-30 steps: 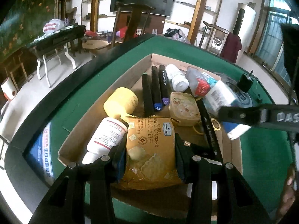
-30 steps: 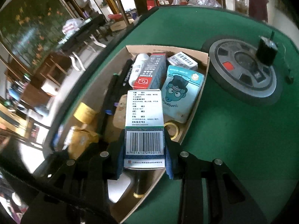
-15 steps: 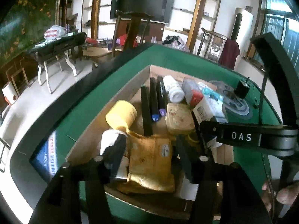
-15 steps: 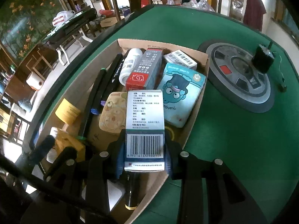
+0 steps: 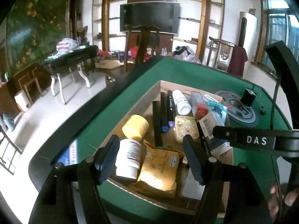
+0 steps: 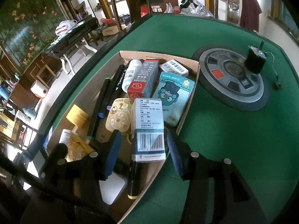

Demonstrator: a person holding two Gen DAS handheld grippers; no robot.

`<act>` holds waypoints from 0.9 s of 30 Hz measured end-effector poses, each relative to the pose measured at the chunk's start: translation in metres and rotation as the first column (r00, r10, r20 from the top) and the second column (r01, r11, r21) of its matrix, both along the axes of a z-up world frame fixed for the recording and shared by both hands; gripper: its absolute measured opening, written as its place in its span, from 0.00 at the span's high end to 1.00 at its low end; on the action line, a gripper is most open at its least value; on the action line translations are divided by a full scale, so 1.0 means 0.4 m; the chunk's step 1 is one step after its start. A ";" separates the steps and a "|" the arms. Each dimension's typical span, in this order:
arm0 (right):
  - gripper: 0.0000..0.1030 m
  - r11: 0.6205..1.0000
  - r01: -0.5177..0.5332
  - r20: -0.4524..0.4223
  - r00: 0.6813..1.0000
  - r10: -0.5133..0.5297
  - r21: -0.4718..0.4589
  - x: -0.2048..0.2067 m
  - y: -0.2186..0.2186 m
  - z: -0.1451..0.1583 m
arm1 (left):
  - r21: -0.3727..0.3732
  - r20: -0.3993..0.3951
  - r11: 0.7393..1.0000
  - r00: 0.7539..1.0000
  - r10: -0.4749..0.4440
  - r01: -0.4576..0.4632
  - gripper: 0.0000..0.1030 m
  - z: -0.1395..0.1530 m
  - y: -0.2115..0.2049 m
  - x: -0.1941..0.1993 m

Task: Organize objects
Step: 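Carry the pouch into the box with left tool while right tool carries the barcode box there, then open both tools to release the pouch and barcode box into the box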

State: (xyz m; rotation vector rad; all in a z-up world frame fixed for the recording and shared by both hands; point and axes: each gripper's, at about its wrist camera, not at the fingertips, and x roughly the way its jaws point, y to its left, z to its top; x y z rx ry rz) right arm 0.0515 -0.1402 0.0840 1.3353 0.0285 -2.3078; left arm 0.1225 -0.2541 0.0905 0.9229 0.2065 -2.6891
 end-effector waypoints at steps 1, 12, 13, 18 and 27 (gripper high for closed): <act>0.51 1.000 -0.002 -0.001 1.000 0.002 -0.002 0.001 0.000 0.001 | -0.009 -0.006 1.000 1.000 0.009 -0.009 0.34 0.004 0.000 0.004; 0.51 0.999 -0.042 -0.034 0.999 0.042 -0.003 0.064 0.022 0.001 | -0.070 -0.034 0.996 0.998 0.057 -0.059 0.28 0.029 0.030 0.032; 0.51 0.999 -0.044 -0.037 0.998 0.044 -0.003 0.069 0.025 0.001 | -0.075 -0.033 0.996 0.998 0.054 -0.057 0.28 0.031 0.037 0.033; 0.49 0.999 -0.042 -0.045 0.998 0.041 -0.012 0.094 0.049 0.003 | -0.079 -0.025 0.996 0.999 0.029 -0.031 0.28 0.037 0.075 0.039; 0.46 0.999 0.015 -0.049 0.999 -0.017 -0.043 0.113 0.145 -0.006 | -0.128 -0.035 0.992 0.999 0.011 -0.015 0.25 0.048 0.170 0.059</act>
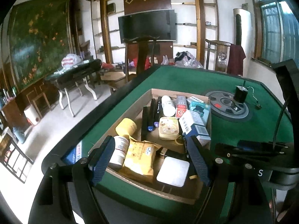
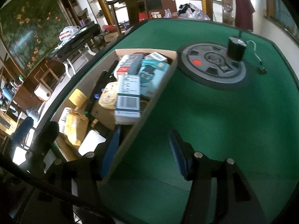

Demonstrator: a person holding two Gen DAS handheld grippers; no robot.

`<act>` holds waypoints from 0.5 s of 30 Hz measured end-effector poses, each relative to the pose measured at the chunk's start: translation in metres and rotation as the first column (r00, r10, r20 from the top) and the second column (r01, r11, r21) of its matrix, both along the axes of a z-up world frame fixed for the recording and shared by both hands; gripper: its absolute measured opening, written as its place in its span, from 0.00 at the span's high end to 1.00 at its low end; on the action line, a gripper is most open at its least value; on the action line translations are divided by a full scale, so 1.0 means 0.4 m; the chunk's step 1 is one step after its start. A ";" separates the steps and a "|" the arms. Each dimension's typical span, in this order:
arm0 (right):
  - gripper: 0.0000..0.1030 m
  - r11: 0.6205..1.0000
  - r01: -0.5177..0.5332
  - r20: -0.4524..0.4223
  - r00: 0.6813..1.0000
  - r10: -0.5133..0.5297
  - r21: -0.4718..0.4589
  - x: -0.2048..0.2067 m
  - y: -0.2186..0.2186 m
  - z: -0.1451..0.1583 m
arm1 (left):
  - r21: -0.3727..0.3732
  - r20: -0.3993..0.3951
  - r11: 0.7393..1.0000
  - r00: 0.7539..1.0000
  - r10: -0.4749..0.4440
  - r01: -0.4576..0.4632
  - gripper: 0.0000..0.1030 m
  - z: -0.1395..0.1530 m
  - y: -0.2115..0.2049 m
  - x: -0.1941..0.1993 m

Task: Organize objects
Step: 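Open both tools to release the pouch and barcode box into the box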

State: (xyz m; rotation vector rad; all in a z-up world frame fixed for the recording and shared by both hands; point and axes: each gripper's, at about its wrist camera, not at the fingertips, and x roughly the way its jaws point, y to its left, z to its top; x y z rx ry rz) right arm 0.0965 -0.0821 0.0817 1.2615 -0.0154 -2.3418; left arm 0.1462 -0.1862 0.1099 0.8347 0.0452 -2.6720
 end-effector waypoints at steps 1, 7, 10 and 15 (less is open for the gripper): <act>0.46 1.000 0.006 -0.004 1.000 -0.006 0.000 0.002 0.011 -0.001 | -0.021 -0.013 1.000 1.000 0.019 -0.020 0.22 0.006 0.012 0.005; 0.44 0.998 0.052 -0.005 0.999 -0.052 -0.043 0.011 0.069 -0.005 | -0.201 -0.155 0.967 0.980 0.126 -0.156 0.01 0.043 0.084 0.062; 0.44 0.996 0.062 -0.009 0.998 -0.062 -0.068 0.020 0.083 -0.005 | -0.279 -0.191 0.936 0.968 0.163 -0.213 0.01 0.045 0.112 0.076; 0.44 0.995 0.078 -0.050 0.995 -0.081 -0.063 0.040 0.097 0.002 | -0.124 -0.061 0.988 0.994 0.090 -0.097 0.02 0.031 0.089 0.050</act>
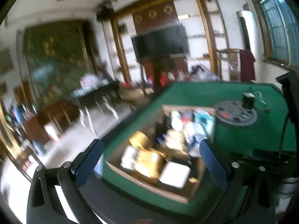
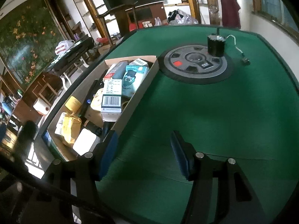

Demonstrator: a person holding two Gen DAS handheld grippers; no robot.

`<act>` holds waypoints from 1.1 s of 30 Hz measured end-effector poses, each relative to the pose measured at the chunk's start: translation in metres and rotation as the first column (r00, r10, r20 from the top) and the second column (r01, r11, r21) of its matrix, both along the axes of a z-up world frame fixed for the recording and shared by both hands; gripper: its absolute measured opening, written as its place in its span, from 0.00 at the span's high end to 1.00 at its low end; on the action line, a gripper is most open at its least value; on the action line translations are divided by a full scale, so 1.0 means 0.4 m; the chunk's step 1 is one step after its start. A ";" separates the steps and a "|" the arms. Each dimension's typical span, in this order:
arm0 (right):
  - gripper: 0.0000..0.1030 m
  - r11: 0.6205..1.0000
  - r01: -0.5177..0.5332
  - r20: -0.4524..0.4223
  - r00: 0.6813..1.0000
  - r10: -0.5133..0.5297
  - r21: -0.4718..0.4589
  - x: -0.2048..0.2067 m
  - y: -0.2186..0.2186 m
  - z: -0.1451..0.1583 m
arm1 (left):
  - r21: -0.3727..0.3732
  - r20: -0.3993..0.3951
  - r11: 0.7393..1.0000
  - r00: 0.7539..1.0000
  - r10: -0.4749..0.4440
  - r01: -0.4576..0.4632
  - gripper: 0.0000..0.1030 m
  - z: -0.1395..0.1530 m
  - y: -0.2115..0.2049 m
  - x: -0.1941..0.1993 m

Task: Organize objects

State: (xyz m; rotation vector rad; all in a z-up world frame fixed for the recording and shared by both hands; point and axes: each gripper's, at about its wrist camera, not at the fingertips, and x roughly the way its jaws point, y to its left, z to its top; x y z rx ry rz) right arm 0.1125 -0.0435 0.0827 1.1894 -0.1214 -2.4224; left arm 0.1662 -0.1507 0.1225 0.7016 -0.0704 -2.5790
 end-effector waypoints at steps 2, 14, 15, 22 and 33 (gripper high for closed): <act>0.44 1.000 0.009 -0.014 1.000 -0.009 0.007 0.008 0.008 0.001 | 0.060 0.031 0.998 1.000 -0.004 0.002 0.02 -0.011 -0.011 -0.009; 0.40 0.996 0.008 -0.079 0.997 -0.001 0.085 0.037 -0.009 -0.010 | 0.165 0.070 0.986 0.998 -0.004 -0.008 0.02 -0.034 -0.050 -0.001; 0.40 0.996 0.005 -0.083 0.997 0.003 0.094 0.038 -0.014 -0.013 | 0.159 0.070 0.987 0.998 -0.008 -0.003 0.02 -0.035 -0.050 0.000; 0.40 0.984 -0.010 -0.110 0.993 0.030 0.177 0.052 -0.058 -0.025 | 0.172 0.076 0.985 0.996 -0.037 0.024 0.02 -0.044 -0.066 0.001; 0.40 0.965 -0.035 -0.099 0.993 0.063 0.261 0.086 -0.135 -0.060 | 0.223 0.092 0.974 0.996 0.014 -0.034 0.02 -0.088 -0.160 0.001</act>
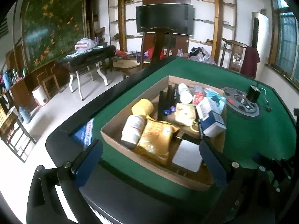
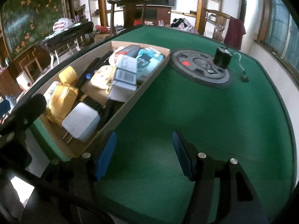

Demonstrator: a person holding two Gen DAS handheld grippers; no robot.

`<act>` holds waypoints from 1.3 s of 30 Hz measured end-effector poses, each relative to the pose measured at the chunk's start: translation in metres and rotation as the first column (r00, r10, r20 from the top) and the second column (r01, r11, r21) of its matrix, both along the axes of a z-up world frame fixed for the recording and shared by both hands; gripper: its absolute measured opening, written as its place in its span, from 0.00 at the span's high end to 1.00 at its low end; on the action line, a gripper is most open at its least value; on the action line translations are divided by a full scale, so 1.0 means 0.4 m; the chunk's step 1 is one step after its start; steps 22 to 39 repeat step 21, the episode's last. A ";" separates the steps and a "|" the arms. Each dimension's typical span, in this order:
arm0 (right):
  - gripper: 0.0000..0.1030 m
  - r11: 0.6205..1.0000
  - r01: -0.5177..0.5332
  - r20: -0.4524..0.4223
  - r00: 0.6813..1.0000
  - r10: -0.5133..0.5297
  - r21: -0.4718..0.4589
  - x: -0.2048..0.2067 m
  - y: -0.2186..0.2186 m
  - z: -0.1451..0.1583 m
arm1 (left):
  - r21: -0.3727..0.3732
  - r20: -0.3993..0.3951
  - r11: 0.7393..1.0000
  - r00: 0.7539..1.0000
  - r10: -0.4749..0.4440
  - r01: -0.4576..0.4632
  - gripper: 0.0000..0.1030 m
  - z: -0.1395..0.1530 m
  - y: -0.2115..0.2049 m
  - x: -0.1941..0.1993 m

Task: Organize objects

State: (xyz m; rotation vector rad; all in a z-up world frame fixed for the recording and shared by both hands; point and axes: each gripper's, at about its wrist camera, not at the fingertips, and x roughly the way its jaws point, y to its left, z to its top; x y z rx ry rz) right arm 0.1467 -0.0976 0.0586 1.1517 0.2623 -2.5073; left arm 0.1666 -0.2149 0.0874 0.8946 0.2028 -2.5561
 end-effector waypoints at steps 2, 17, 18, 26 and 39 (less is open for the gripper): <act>0.40 1.000 -0.010 -0.008 1.000 0.010 0.020 0.009 -0.017 -0.001 | 0.016 0.003 1.000 1.000 0.005 -0.005 0.02 -0.009 -0.019 0.003; 0.36 0.993 0.039 -0.121 0.992 -0.026 0.110 0.048 -0.048 0.031 | 0.042 -0.003 0.999 0.999 0.032 -0.032 0.02 -0.021 -0.088 0.025; 0.35 0.993 0.035 -0.117 0.993 -0.023 0.109 0.046 -0.048 0.031 | 0.042 -0.001 0.998 0.999 0.038 -0.038 0.02 -0.021 -0.090 0.026; 0.35 0.994 0.031 -0.107 0.994 -0.020 0.104 0.045 -0.044 0.027 | 0.048 0.012 0.998 0.999 0.048 -0.049 0.02 -0.019 -0.089 0.022; 0.35 0.994 0.031 -0.107 0.994 -0.020 0.104 0.045 -0.044 0.027 | 0.048 0.012 0.998 0.999 0.048 -0.049 0.02 -0.019 -0.089 0.022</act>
